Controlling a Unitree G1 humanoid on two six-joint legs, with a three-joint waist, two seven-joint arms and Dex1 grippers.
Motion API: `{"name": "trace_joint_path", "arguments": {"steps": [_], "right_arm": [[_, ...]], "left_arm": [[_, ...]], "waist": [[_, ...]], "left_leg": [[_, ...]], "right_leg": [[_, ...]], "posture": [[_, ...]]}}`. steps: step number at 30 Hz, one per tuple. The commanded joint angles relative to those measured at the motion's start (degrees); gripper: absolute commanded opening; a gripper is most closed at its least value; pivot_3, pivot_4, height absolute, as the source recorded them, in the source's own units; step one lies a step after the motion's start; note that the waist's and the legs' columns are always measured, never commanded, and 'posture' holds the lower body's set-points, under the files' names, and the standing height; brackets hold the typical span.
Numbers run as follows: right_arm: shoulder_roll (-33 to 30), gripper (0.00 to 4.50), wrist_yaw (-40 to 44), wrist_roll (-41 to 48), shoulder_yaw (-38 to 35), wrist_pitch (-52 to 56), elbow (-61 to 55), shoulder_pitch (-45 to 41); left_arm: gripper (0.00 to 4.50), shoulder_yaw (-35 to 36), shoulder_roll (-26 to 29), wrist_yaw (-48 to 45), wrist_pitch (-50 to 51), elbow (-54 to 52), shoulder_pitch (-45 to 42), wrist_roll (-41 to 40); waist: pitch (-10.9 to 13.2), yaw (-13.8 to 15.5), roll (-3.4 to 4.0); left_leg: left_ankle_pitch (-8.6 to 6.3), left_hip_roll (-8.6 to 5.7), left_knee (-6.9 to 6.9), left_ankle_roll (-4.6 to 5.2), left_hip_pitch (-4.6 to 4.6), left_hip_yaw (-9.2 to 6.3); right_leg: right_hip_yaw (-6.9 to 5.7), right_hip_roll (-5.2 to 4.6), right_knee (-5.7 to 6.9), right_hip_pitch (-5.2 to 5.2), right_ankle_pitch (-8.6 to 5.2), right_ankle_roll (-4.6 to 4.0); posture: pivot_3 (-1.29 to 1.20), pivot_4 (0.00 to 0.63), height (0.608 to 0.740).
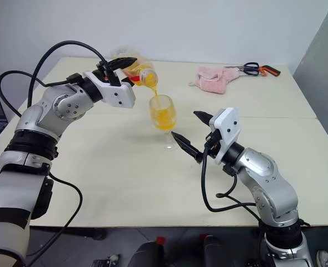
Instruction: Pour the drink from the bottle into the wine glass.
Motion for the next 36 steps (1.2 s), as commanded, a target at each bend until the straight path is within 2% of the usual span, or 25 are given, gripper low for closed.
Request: {"name": "trace_joint_path", "arguments": {"steps": [1, 36], "right_arm": [[-0.3, 4.50, 0.0, 0.9, 0.0, -0.5, -2.4, -0.3], [-0.3, 4.50, 0.3, 0.6, 1.8, -1.2, -2.6, 1.7]], "left_arm": [[1.64, 0.8, 1.3, 1.8, -0.6, -0.8, -2.5, -0.3], [1.64, 0.1, 1.2, 2.7, -1.4, -0.3, -3.2, 0.6]], "waist": [[0.0, 0.0, 0.00], [0.0, 0.0, 0.00]], "left_leg": [[0.00, 0.00, 0.00, 0.00, 0.00, 0.00], [0.00, 0.00, 0.01, 0.00, 0.00, 0.00]], "right_leg": [[0.00, 0.00, 0.00, 0.00, 0.00, 0.00], [0.00, 0.00, 0.01, 0.00, 0.00, 0.00]], "posture": [[0.00, 0.150, 0.740], [0.00, 0.150, 0.740]]}}
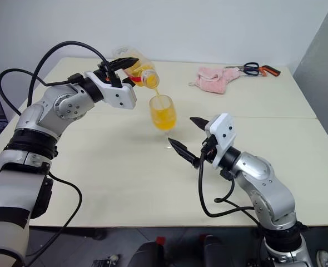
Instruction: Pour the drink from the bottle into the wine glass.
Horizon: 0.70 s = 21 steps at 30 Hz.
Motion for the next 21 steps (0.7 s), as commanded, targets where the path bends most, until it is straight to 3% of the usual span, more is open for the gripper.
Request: {"name": "trace_joint_path", "arguments": {"steps": [1, 21], "right_arm": [[-0.2, 4.50, 0.3, 0.6, -0.3, -1.3, -2.2, -0.2], [-0.1, 4.50, 0.5, 0.9, 0.1, -0.8, -2.5, -0.5]], "left_arm": [[1.64, 0.7, 1.0, 1.4, -0.3, -0.7, -2.6, -0.5], [1.64, 0.9, 0.6, 0.7, 0.0, -0.5, -2.4, -1.3]], "waist": [[0.0, 0.0, 0.00], [0.0, 0.0, 0.00]], "left_leg": [[0.00, 0.00, 0.00, 0.00, 0.00, 0.00], [0.00, 0.00, 0.01, 0.00, 0.00, 0.00]], "right_leg": [[0.00, 0.00, 0.00, 0.00, 0.00, 0.00], [0.00, 0.00, 0.01, 0.00, 0.00, 0.00]], "posture": [[0.00, 0.150, 0.740], [0.00, 0.150, 0.740]]}}
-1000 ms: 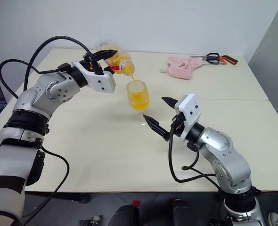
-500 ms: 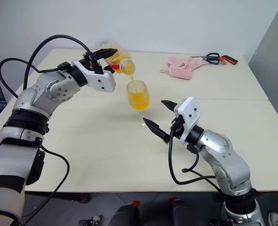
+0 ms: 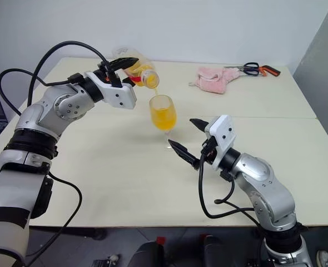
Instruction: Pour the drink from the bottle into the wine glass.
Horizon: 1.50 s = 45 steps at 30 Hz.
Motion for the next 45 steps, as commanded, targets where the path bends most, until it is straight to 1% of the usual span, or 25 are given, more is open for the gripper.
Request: {"name": "trace_joint_path", "arguments": {"steps": [1, 4, 6, 12, 18, 21, 25, 30, 33, 38, 41, 45], "right_arm": [[-0.1, 4.50, 0.2, 0.9, -0.1, -0.7, -2.5, -0.6], [0.0, 4.50, 0.0, 0.9, -0.1, -0.6, -2.6, -0.8], [0.0, 4.50, -0.1, 0.8, -0.2, -0.6, -2.6, -0.9], [0.2, 4.50, -0.4, 0.6, 0.0, -0.6, -2.3, -1.6], [0.4, 4.50, -0.4, 1.1, -0.3, -0.4, -2.1, -2.2], [0.4, 4.50, -0.1, 1.6, -0.4, -0.2, -2.3, -2.5], [-0.2, 4.50, 0.6, 2.5, -0.2, 0.4, -2.8, -2.9], [-3.7, 4.50, 3.8, 4.9, 0.4, 3.3, -4.2, -3.0], [-6.0, 4.50, 5.2, 5.4, 1.0, 5.0, -4.0, -3.2], [-7.4, 4.50, 6.1, 5.6, 2.1, 7.0, -3.1, -4.2], [-7.8, 4.50, 7.5, 6.6, 2.2, 7.6, -2.9, -4.5], [-8.5, 4.50, 9.1, 7.2, 2.7, 7.6, -2.9, -4.7]], "left_arm": [[1.64, 1.0, 0.5, 0.6, 0.1, -0.5, -2.3, -1.5], [1.64, 1.5, -0.2, -0.7, 1.1, -0.6, -1.8, -3.1], [1.64, 2.3, -1.3, -2.1, 2.4, -1.2, -1.1, -5.5], [1.64, 2.5, -1.8, -3.8, 5.0, -3.4, 0.6, -7.9], [1.64, 5.1, -3.5, -7.3, 10.8, -5.6, 3.0, -14.4], [1.64, 7.4, -5.2, -9.7, 15.0, -7.4, 4.3, -19.1], [1.64, 12.1, -8.4, -13.0, 24.2, -10.7, 5.9, -27.2], [1.64, 18.7, -11.0, -13.8, 38.0, -16.2, 9.2, -36.3], [1.64, 22.6, -12.2, -12.6, 46.2, -20.5, 13.2, -40.7], [1.64, 29.0, -13.3, -10.3, 59.0, -29.7, 21.7, -47.3], [1.64, 33.0, -13.5, -8.6, 64.9, -35.3, 26.8, -51.0], [1.64, 36.0, -13.3, -6.8, 70.2, -40.4, 31.4, -53.8]], "waist": [[0.0, 0.0, 0.00], [0.0, 0.0, 0.00], [0.0, 0.0, 0.00], [0.0, -0.1, 0.00], [0.0, 0.0, 0.00], [0.0, 0.0, 0.00], [0.0, 0.0, 0.00], [0.0, -0.2, 0.00], [0.0, -0.2, 0.00], [0.0, -0.2, -0.01], [0.0, -0.2, -0.01], [0.0, 0.1, -0.02]], "left_leg": [[0.00, 0.00, 0.00, 0.00, 0.00, 0.00], [0.00, 0.00, 0.00, 0.00, 0.00, 0.00], [0.00, 0.00, 0.01, 0.00, 0.00, 0.00], [0.00, 0.00, 0.02, 0.00, 0.01, 0.00], [0.00, 0.00, 0.04, 0.00, 0.00, -0.01], [0.00, 0.00, 0.05, 0.00, 0.00, -0.02], [0.00, 0.00, 0.09, 0.00, -0.01, -0.02], [0.00, 0.01, 0.11, 0.00, 0.00, -0.05], [0.00, 0.01, 0.12, 0.00, 0.02, -0.05], [0.00, 0.02, 0.37, 0.01, 0.00, -0.10], [-0.01, 0.03, 0.60, 0.02, -0.02, -0.16], [-0.01, 0.01, 0.75, 0.02, 0.02, -0.25]], "right_leg": [[0.00, 0.00, 0.00, 0.00, 0.00, 0.00], [0.00, 0.00, 0.00, 0.00, 0.00, 0.00], [0.00, 0.00, 0.00, 0.00, 0.00, 0.00], [0.00, 0.00, 0.02, 0.00, 0.00, 0.00], [0.00, 0.00, 0.04, 0.01, 0.00, 0.00], [0.00, 0.00, 0.04, 0.01, 0.00, 0.00], [0.00, -0.01, 0.06, 0.01, 0.00, 0.00], [0.01, 0.00, 0.09, 0.01, 0.00, 0.00], [0.03, 0.00, 0.14, 0.01, 0.00, 0.00], [0.04, 0.00, 0.37, 0.01, 0.00, 0.00], [0.03, 0.01, 0.55, 0.02, 0.00, 0.00], [0.00, 0.00, 0.75, 0.09, 0.00, 0.00]], "posture": [[0.00, 0.150, 0.740], [0.00, 0.150, 0.740], [0.00, 0.150, 0.740], [0.00, 0.150, 0.740], [0.00, 0.150, 0.740], [0.00, 0.150, 0.740], [0.00, 0.150, 0.740], [0.00, 0.150, 0.740], [0.00, 0.150, 0.740], [0.00, 0.150, 0.740], [0.00, 0.150, 0.740], [0.00, 0.150, 0.740]]}}
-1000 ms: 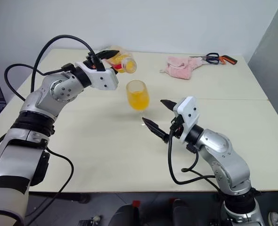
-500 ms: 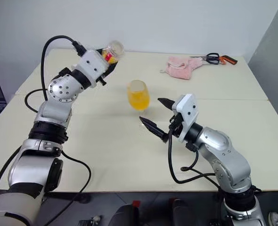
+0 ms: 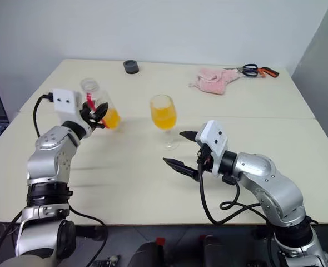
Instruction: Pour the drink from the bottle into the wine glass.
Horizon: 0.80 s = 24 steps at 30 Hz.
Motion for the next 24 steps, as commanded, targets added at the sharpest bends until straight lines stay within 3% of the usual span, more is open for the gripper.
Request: {"name": "trace_joint_path", "arguments": {"steps": [1, 9, 21, 22, 24], "right_arm": [[-0.6, 4.50, 1.8, 1.3, 0.2, -0.2, -1.4, -1.1], [-0.1, 4.50, 2.5, 1.1, 1.3, -0.4, 0.2, -3.1], [1.3, 4.50, 1.8, 0.9, 1.5, -0.1, 0.8, -4.0], [1.4, 4.50, 1.7, 0.9, 1.5, 0.0, 0.8, -4.1], [1.4, 4.50, 1.6, 0.8, 1.5, 0.0, 0.8, -4.1]], "left_arm": [[1.64, 3.5, 0.6, 1.8, 3.6, -6.8, 1.5, -3.0], [1.64, 5.1, 0.7, 3.2, 7.4, -7.5, 4.5, -4.5], [1.64, 1.3, 2.9, -1.4, 1.6, -2.4, 7.3, -1.7], [2.36, 1.1, 3.0, -1.7, 1.5, -2.1, 7.4, -1.7], [2.99, 1.1, 2.9, -2.0, 1.2, -1.8, 7.6, -1.8]], "waist": [[0.0, 0.2, -0.02], [0.0, 0.1, -0.02], [0.0, 0.1, -0.02], [0.0, 0.1, -0.02], [0.0, 0.1, -0.02]], "left_leg": [[0.00, -0.01, 0.01, 0.00, 0.01, -0.04], [0.00, -0.02, 0.04, 0.00, 0.08, -0.26], [0.00, -0.02, 0.02, 0.00, 0.09, -0.37], [0.00, -0.02, 0.02, 0.00, 0.09, -0.36], [0.00, -0.02, 0.01, 0.00, 0.10, -0.37]], "right_leg": [[-0.03, 0.00, 0.00, 0.04, 0.00, 0.00], [-0.06, 0.01, 0.01, 0.12, 0.00, 0.00], [-0.06, 0.01, 0.00, 0.12, 0.00, 0.00], [-0.05, 0.01, 0.00, 0.12, 0.00, 0.00], [-0.06, 0.01, 0.00, 0.12, 0.00, 0.00]], "posture": [[0.00, 0.150, 0.740], [0.00, 0.150, 0.740], [0.00, 0.150, 0.740], [0.00, 0.150, 0.740], [0.00, 0.150, 0.740]]}}
